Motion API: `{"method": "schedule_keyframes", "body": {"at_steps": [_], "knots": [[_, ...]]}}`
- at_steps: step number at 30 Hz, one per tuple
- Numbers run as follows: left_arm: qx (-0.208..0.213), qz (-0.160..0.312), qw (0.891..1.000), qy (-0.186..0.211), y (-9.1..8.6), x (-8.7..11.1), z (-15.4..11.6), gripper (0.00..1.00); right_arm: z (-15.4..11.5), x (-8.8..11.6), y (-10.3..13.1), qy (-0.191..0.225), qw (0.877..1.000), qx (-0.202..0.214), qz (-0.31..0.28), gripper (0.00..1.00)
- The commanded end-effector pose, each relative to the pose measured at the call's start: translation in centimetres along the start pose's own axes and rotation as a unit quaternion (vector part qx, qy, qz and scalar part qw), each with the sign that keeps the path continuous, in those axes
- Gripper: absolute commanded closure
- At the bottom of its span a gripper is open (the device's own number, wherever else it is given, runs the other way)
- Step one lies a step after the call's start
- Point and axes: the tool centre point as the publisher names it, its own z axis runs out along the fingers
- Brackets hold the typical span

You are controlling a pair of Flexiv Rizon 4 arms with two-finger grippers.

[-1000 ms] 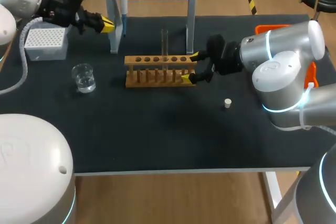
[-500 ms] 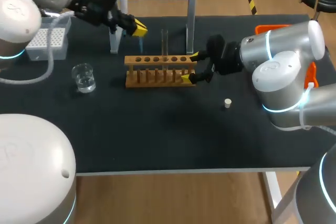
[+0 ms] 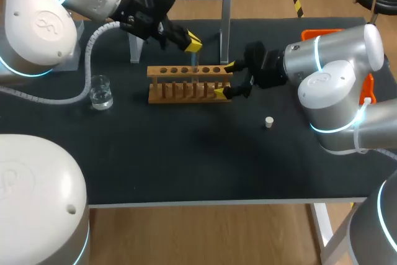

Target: Invert the test tube, pick up the pipette, mount the tip to pipette, aspirate from beaker and dispense into the tube, eject the tip, return the pipette, and cap with the stopper.

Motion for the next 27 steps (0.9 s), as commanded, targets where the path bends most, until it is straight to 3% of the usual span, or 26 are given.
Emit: {"method": "schedule_keyframes", "body": {"at_steps": [1, 27], "knots": [[0.001, -0.001, 1.000, -0.001, -0.02, 0.09, 0.31, 1.00, -0.04, 0.02, -0.01, 0.000, 1.000, 0.001, 0.000, 0.00], [-0.001, -0.005, 1.000, -0.005, 0.02, 0.10, 0.30, 1.00, -0.57, 0.20, 0.13, 0.000, 1.000, -0.005, -0.004, 0.00]]}}
